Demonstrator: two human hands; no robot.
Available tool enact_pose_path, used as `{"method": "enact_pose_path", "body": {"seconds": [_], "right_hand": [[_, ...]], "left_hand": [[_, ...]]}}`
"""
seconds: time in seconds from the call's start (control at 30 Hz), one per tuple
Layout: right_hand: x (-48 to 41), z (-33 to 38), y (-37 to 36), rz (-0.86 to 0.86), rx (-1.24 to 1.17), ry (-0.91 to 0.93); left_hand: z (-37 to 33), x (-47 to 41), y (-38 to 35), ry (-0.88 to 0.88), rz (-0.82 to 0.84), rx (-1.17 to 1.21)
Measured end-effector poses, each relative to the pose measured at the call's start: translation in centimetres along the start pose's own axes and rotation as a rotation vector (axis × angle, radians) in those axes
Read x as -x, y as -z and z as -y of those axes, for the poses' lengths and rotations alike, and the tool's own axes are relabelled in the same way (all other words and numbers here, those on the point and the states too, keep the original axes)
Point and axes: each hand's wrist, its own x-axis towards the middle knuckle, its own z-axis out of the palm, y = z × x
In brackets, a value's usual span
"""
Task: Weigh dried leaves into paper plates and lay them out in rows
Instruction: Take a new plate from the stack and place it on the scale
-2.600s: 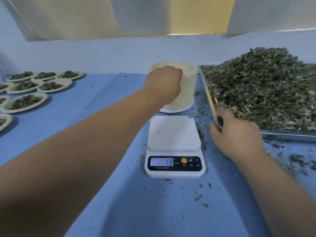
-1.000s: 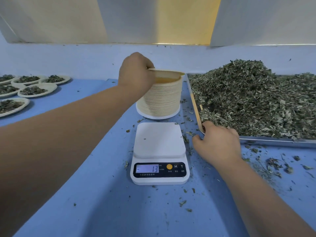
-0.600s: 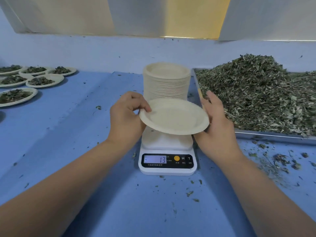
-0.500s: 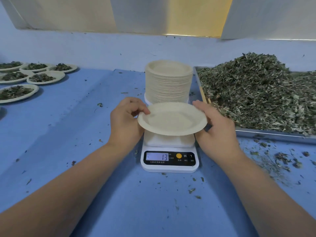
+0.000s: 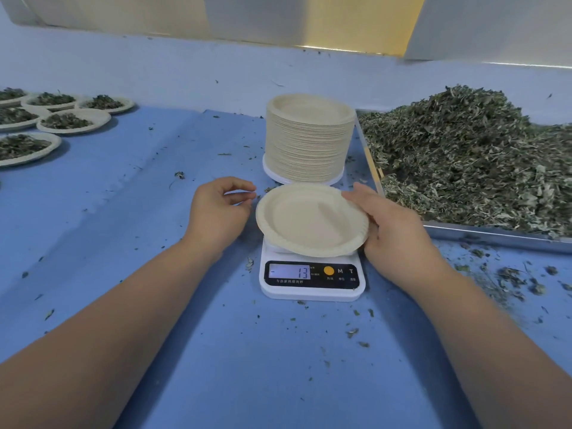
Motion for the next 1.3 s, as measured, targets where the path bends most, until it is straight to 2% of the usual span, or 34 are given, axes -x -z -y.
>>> {"method": "enact_pose_path", "body": {"seconds": [0.1,0.23,0.37,0.43,0.53,0.6,0.7,0.83,1.03,1.13,1.3], "right_hand": [[-0.1,0.2,0.5,0.033,0.041,0.008],[-0.2,0.2,1.0,-0.140,0.058,-0.095],[-0.8,-0.2,1.9,-0.293,0.213,-0.118],[-2.0,-0.5,2.5,-0.200,0.306,-0.190],[-4.8,-1.5,2.9,0.126,0.468,-0.389],[-6.1,-1.9,2.9,0.236,0.435,-0.495],[-6.6,-2.6,2.1,0.238,0.440,-0.481],[-6.0,-3.3,1.8,0.086,0.469,-0.433],[-5.9,-2.5,2.0,0.130,0.720,-0.493],[-6.1,-2.6,2.1,0.273,0.661,-0.547],[-5.7,-2.7,2.1,0.234,0.593,-0.468]], "left_hand": [[0.4,-0.2,0.1,0.042,-0.028,-0.017],[0.3,-0.2,-0.3,0.043,-0.042,-0.054],[0.5,-0.2,-0.6,0.073,-0.026,-0.076],[0.4,-0.1,-0.4,0.081,-0.029,-0.073],[0.1,-0.1,-0.2,0.094,-0.011,-0.073],[0.0,0.1,-0.2,0.093,0.020,-0.061],[-0.1,0.2,-0.1,0.084,0.043,-0.047],[0.1,0.0,-0.4,0.059,0.024,-0.090],[-0.1,0.1,-0.3,0.059,0.007,-0.046],[-0.3,0.0,-0.3,0.096,0.006,-0.019],[-0.4,-0.1,-0.2,0.074,-0.005,-0.072]]}}
